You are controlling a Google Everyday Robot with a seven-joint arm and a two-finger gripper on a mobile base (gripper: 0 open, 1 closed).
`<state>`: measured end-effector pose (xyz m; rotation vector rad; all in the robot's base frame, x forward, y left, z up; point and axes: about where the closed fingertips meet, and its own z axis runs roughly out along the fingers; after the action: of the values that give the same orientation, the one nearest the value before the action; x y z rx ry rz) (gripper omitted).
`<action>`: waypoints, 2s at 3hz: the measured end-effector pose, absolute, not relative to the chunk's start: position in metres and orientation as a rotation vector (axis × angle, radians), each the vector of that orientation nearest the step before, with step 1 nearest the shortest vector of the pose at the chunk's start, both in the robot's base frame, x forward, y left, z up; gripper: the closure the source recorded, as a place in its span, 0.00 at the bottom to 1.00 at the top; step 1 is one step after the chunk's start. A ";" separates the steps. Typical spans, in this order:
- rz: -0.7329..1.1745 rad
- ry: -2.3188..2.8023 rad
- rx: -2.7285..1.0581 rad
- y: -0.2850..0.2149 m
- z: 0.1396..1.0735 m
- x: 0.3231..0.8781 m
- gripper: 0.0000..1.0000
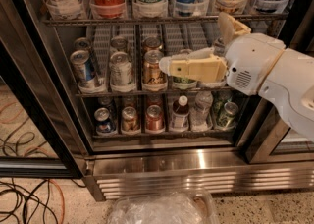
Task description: Pick redbull can from top shelf of fridge
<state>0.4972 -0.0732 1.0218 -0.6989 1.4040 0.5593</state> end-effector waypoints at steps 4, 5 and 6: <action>0.401 1.328 -0.616 -0.097 1.052 0.500 0.00; 0.400 1.326 -0.617 -0.097 1.051 0.505 0.00; 0.392 1.317 -0.613 -0.102 1.052 0.519 0.00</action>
Offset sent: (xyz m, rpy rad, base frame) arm 0.0141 -0.0304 0.0077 0.0475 -0.0970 -0.1201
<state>0.5187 -0.1016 1.0524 -0.6131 1.3172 0.3916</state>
